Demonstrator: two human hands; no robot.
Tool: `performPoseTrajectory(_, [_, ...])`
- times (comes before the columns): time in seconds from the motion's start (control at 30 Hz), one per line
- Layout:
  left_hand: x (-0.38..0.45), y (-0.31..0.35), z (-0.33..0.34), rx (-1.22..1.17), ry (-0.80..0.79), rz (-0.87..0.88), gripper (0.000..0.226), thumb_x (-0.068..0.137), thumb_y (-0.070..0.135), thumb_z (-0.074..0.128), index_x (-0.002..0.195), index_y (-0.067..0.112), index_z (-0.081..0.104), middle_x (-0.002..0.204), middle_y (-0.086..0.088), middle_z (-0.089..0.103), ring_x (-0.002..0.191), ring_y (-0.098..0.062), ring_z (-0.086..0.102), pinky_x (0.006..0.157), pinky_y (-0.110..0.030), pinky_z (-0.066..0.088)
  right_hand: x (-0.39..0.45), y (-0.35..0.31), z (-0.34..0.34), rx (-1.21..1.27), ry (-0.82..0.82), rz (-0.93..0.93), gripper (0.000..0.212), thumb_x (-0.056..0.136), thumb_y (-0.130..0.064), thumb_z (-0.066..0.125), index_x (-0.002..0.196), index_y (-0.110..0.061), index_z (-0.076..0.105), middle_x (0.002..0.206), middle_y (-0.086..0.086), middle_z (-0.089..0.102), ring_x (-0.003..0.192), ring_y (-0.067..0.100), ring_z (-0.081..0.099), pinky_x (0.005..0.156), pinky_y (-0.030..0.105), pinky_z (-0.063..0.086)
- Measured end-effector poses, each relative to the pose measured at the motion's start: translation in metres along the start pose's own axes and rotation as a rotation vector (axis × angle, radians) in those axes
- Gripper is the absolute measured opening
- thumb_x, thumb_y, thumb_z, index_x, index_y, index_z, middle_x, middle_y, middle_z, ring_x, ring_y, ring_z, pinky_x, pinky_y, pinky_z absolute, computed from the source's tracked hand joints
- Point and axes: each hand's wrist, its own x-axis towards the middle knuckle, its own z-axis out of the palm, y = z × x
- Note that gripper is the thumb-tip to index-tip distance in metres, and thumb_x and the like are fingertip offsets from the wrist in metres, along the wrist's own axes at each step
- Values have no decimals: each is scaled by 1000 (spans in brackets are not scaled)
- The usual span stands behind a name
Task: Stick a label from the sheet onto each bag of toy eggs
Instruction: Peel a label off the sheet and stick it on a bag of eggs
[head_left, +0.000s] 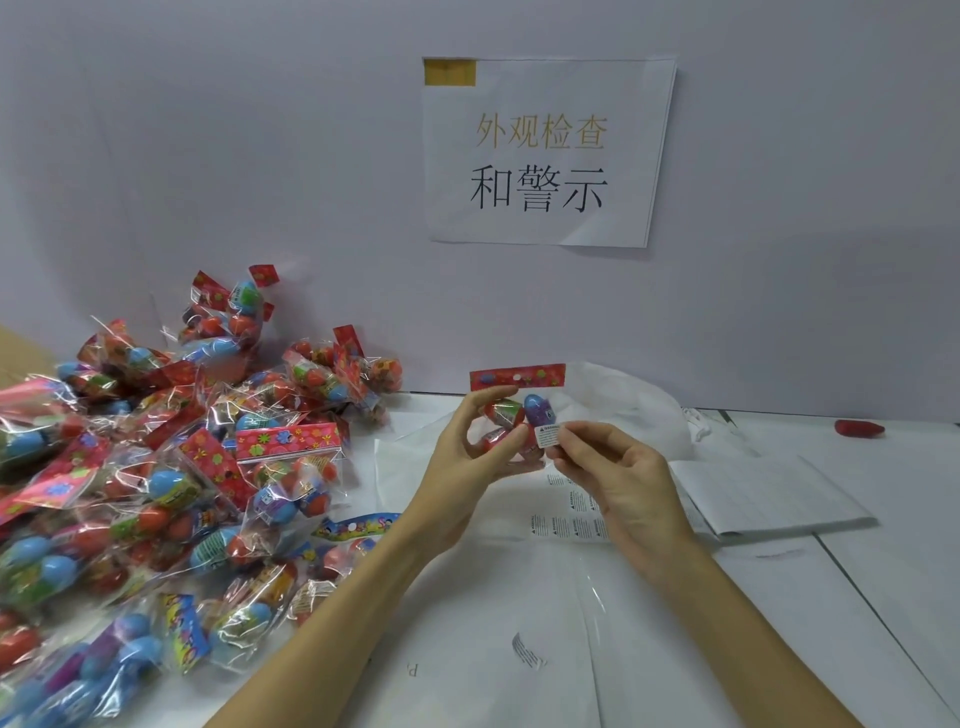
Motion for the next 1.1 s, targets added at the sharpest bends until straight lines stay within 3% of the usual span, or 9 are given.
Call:
performPoseTrajectory(0.23, [-1,0,0,1,40,-26,56,89,-2,78,134,27,61,124,0,71,109,-35,74,88,-43,63,-1,0,2,-41,18,14,21,72,-26,85,89,-15,83,97,17,79,90,22,77,79,22,61])
performPoseTrajectory(0.4, [0,0,1,1,93,-14,48,89,6,81,130,24,63,125,-6,72,108,-35,74,87,-46,64,-3,1,4,-5,-44,67,23,73,-30,85,92,-18,83,105,12,80,97,18,77,82,21,59])
performPoseTrajectory(0.57, [0,-2,-1,-40,90,-32,33,99,9,69,130,19,65,120,-3,75,105,-36,76,85,-42,64,-2,9,5,-46,44,61,4,87,-16,80,90,-16,83,91,2,78,85,10,72,80,20,59])
performPoseTrajectory(0.8, [-2,-2,0,-84,59,-31,30,104,8,60,133,15,64,126,-6,72,110,-38,73,93,-49,61,0,12,3,-88,92,61,8,89,-15,79,97,-13,81,94,3,78,86,11,70,82,22,58])
performPoseTrajectory(1.1, [-3,1,3,-69,29,-13,41,94,16,78,132,21,65,129,-7,71,111,-36,73,91,-42,62,1,14,2,-122,98,37,4,89,-16,80,90,-16,84,96,4,79,85,9,71,81,21,58])
